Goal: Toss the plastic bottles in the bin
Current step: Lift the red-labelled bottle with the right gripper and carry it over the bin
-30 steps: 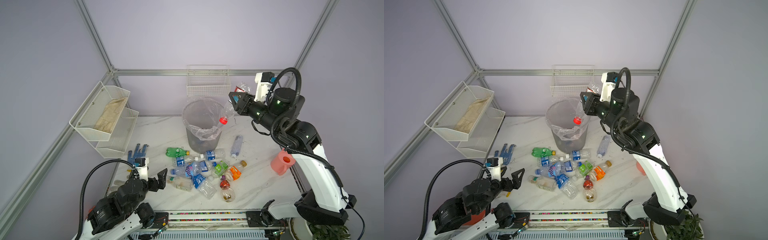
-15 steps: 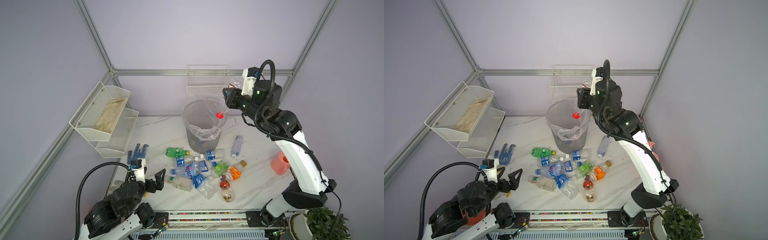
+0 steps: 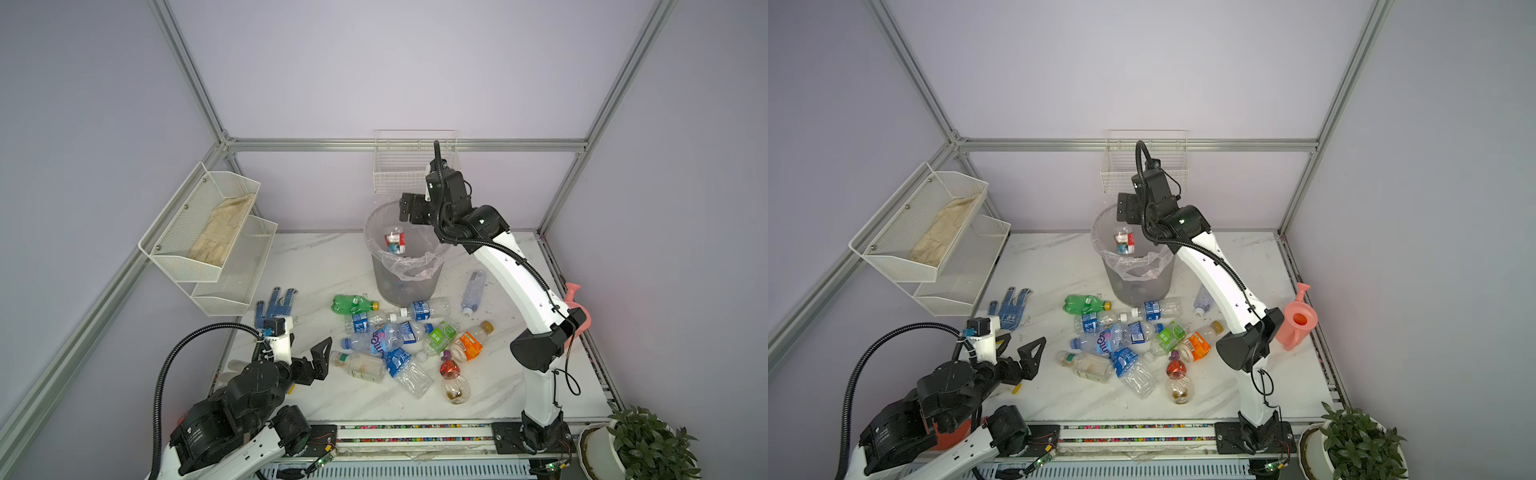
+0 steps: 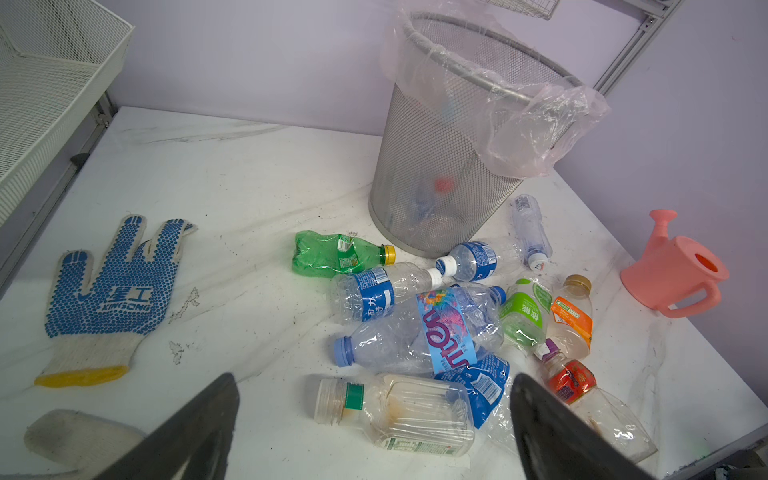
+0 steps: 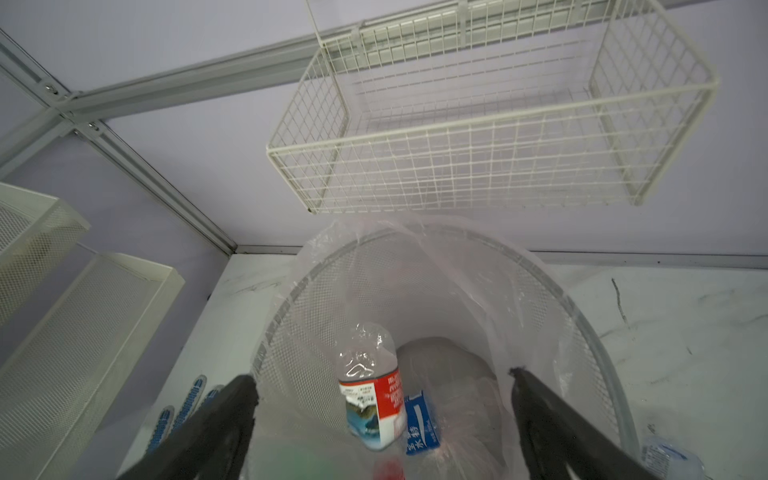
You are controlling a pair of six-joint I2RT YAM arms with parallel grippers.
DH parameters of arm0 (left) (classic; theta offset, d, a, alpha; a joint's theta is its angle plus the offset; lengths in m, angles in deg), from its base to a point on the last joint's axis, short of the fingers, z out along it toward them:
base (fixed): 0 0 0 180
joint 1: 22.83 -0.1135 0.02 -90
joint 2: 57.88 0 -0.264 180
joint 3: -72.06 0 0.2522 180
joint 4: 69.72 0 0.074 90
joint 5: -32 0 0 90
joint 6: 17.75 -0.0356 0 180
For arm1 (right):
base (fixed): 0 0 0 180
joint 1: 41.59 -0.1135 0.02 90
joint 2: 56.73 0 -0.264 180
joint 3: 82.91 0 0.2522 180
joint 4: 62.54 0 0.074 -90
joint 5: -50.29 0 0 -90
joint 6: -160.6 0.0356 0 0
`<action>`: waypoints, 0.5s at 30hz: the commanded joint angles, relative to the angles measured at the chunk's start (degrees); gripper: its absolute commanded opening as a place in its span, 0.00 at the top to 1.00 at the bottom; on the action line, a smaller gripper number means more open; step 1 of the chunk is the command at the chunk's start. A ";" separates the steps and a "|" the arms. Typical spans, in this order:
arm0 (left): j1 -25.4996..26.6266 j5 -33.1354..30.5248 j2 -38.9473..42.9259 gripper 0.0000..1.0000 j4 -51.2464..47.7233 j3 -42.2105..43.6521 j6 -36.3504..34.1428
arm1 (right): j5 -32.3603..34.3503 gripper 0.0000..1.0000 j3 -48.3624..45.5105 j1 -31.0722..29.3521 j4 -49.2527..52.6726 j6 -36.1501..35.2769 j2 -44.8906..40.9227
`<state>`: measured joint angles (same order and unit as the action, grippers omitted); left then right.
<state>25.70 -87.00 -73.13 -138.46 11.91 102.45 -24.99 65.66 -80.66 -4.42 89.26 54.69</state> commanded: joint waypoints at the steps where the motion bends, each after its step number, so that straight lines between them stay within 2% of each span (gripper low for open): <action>1: 0.28 -0.63 0.34 0.00 1.24 0.60 -1.28 | 1.50 0.03 -5.65 -0.40 -6.56 -0.84 -10.81; 15: 0.31 -0.80 -0.01 0.00 1.14 0.60 -1.19 | -2.00 0.03 -16.72 -0.39 -8.35 2.02 -21.20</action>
<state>25.70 -87.02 -73.13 -138.46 11.91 102.45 -25.62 51.78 -80.79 -12.07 90.07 34.25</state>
